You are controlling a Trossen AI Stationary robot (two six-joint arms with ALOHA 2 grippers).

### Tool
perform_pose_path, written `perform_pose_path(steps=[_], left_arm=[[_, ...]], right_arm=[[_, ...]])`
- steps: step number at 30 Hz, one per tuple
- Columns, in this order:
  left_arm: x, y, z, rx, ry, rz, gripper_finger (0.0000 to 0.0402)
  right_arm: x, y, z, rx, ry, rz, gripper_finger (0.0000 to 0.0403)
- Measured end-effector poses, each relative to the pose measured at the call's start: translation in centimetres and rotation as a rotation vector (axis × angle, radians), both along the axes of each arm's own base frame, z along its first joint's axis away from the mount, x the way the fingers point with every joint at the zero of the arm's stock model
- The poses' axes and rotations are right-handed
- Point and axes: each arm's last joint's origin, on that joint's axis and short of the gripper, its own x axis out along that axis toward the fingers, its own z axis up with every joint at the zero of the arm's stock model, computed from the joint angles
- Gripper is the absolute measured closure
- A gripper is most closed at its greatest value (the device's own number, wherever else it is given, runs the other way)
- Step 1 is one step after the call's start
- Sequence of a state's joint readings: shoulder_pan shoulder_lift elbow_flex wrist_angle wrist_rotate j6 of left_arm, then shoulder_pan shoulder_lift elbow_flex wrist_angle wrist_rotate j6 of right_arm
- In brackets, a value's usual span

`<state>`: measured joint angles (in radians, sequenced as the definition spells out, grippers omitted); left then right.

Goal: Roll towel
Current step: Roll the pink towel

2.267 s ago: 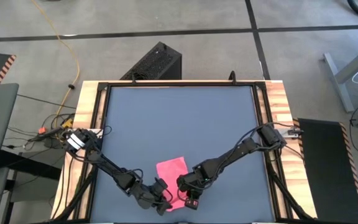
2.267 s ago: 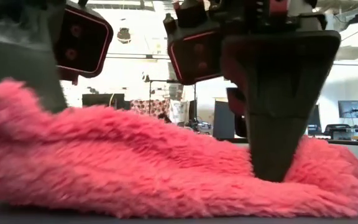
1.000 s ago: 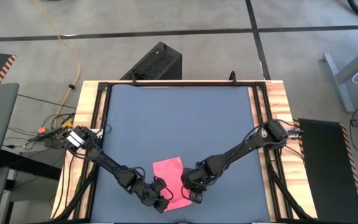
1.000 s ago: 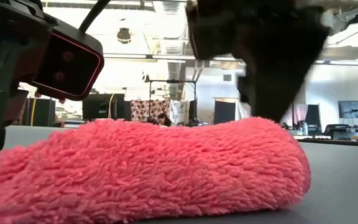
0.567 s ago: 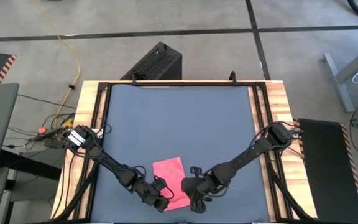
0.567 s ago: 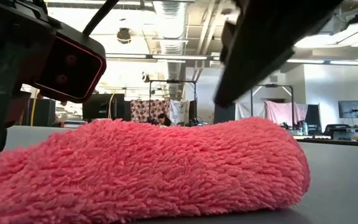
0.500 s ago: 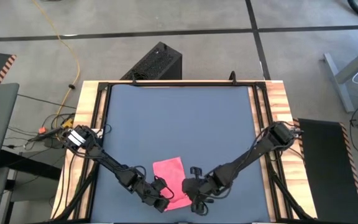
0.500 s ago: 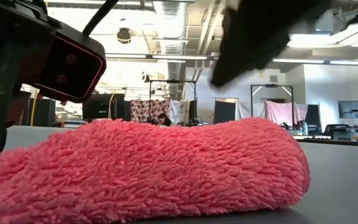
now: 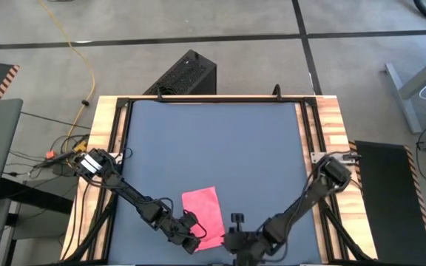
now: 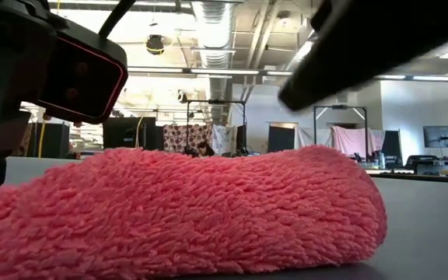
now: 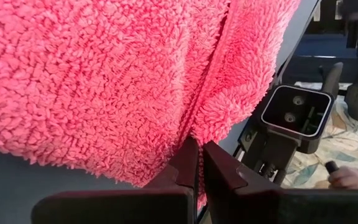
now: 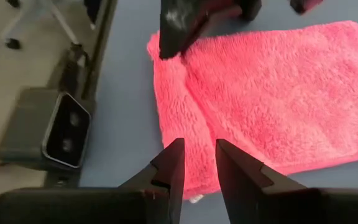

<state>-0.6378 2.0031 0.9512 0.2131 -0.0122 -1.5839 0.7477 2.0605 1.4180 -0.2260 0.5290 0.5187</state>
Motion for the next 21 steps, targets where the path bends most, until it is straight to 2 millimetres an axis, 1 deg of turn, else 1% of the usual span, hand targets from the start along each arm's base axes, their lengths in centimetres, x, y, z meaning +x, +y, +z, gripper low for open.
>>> perform_pose_path(steps=[3, 5, 7, 10, 12, 21], left_arm=[[0.1, 0.0, 0.0, -0.004, -0.005, -0.005, 0.0401], [0.1, 0.0, 0.1, -0.003, -0.009, -0.004, 0.0401], [0.1, 0.1, 0.1, -0.009, -0.005, 0.012, 0.0401], [0.2, 0.1, 0.1, -0.014, -0.005, 0.038, 0.0401], [0.3, 0.2, 0.1, -0.014, -0.006, 0.041, 0.0401], [0.4, 0.3, 0.1, -0.030, -0.001, 0.055, 0.0401]], right_arm=[[-0.4, 0.8, -1.8, -0.092, 0.003, 0.012, 0.0284], [-0.4, 0.9, -3.2, -0.151, 0.021, 0.034, 0.0284], [-0.4, 1.0, -4.0, -0.193, 0.035, 0.060, 0.0284], [-0.3, 1.2, -4.0, -0.263, 0.028, 0.107, 0.0284], [-0.3, 1.1, -3.9, -0.307, 0.011, 0.106, 0.0284], [-0.2, 0.8, -4.0, -0.324, 0.020, 0.104, 0.0285]])
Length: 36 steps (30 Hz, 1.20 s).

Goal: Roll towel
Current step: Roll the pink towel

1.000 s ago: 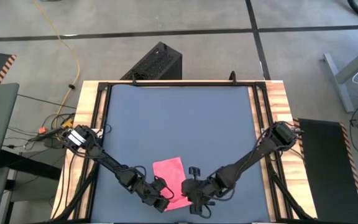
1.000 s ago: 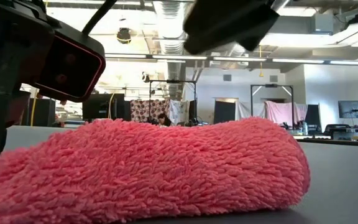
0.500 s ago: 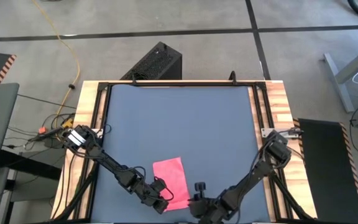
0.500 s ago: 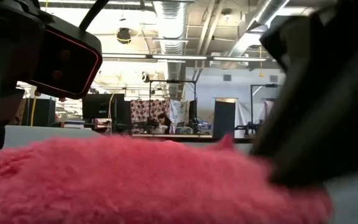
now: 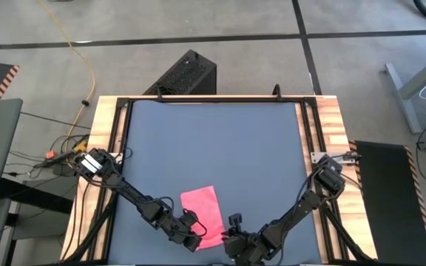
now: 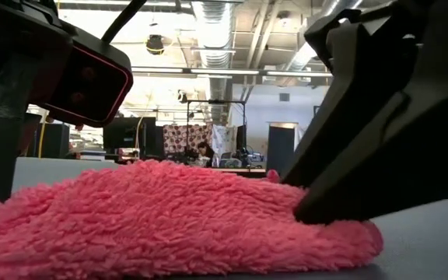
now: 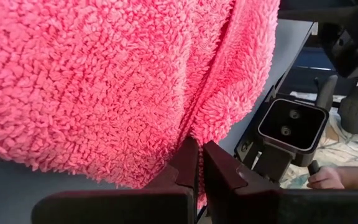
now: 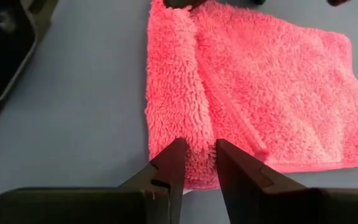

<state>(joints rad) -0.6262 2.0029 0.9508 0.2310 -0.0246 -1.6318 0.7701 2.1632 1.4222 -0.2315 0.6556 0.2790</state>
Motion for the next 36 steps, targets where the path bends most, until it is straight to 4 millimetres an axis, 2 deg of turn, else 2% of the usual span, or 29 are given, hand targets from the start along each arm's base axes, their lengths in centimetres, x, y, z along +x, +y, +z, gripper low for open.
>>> perform_pose_path(steps=[12, 23, 36], left_arm=[[0.2, -0.1, 0.2, 0.013, -0.010, 0.018, 0.0401], [0.4, -0.2, 0.3, 0.025, -0.008, 0.013, 0.0401], [0.2, -0.4, 0.3, 0.029, -0.010, 0.003, 0.0401]], right_arm=[[-0.5, -0.6, -1.5, 0.084, 0.004, -0.030, 0.0285], [0.1, -1.1, -1.4, 0.108, 0.003, -0.029, 0.0285], [1.0, -2.1, -1.7, 0.323, 0.126, -0.052, 0.0287]])
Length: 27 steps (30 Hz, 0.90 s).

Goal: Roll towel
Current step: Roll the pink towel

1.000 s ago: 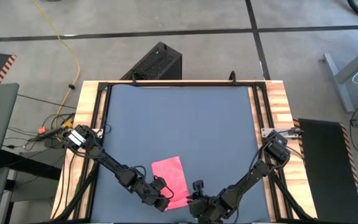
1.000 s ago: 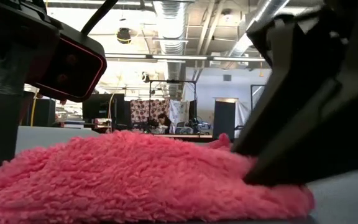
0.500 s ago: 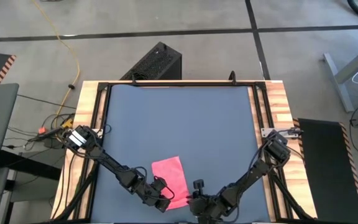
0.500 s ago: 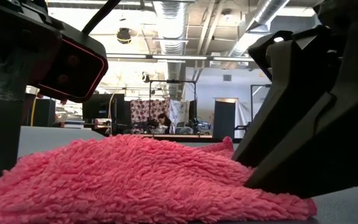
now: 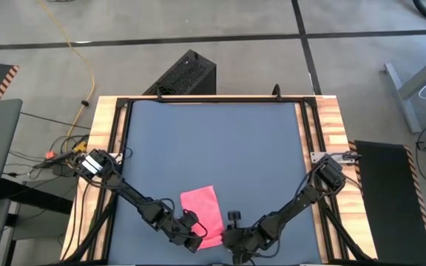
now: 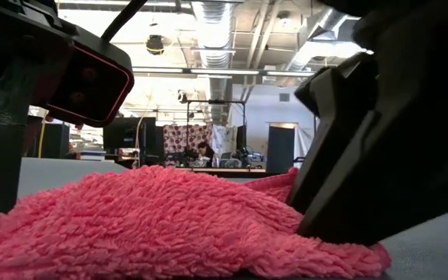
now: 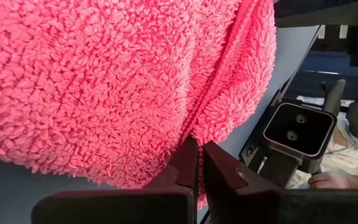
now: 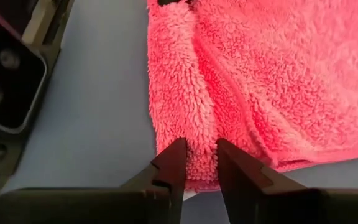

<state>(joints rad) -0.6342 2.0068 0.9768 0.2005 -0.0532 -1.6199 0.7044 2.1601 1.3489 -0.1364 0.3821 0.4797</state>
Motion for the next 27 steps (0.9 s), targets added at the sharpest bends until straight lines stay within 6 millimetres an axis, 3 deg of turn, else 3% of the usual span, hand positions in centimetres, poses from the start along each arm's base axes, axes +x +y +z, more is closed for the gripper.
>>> perform_pose_path(steps=[8, 18, 27], left_arm=[[0.0, -0.4, 0.1, 0.023, -0.011, -0.006, 0.0401], [0.5, -1.5, 1.0, 0.103, -0.071, -0.066, 0.0402], [0.4, -3.3, 3.0, 0.354, 0.004, -0.202, 0.0402]], right_arm=[[0.8, -1.4, -0.3, 0.070, 0.087, -0.023, 0.0386], [1.4, -2.5, -0.4, 0.141, 0.150, -0.059, 0.0388], [1.8, -3.1, -0.5, 0.235, 0.215, -0.041, 0.0388]])
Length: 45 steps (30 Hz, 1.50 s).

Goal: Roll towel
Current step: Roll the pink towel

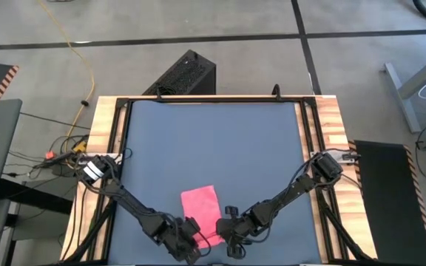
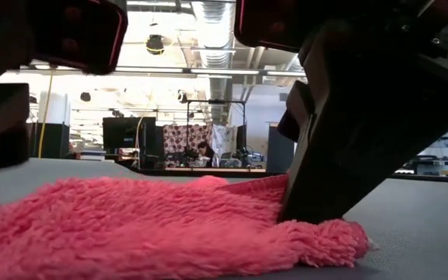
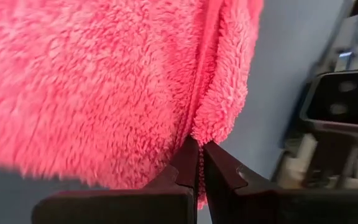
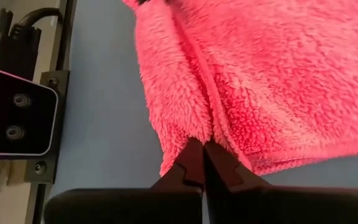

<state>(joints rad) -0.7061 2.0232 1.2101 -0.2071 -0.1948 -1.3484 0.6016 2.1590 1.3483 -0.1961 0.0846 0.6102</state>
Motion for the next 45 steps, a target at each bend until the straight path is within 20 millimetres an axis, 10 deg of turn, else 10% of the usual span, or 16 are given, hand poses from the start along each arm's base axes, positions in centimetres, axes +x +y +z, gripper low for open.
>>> perform_pose_path(steps=[14, 29, 39, 45], left_arm=[[0.9, -0.5, 2.1, 0.119, -0.008, -0.036, 0.0392], [1.7, -0.9, 3.1, 0.062, -0.009, -0.309, 0.0221], [-1.4, -2.1, 5.9, 0.514, 0.123, -0.476, 0.0214], [-0.4, -5.0, 9.5, 0.538, -0.143, -0.647, 0.0214]], right_arm=[[0.0, 0.0, 0.0, -0.001, -0.002, 0.007, 0.0381], [0.4, -0.7, -0.1, -0.003, 0.006, 0.004, 0.0377], [0.4, -0.7, -0.1, -0.016, 0.001, 0.013, 0.0377], [0.5, -0.9, -0.1, -0.032, -0.008, 0.000, 0.0377]])
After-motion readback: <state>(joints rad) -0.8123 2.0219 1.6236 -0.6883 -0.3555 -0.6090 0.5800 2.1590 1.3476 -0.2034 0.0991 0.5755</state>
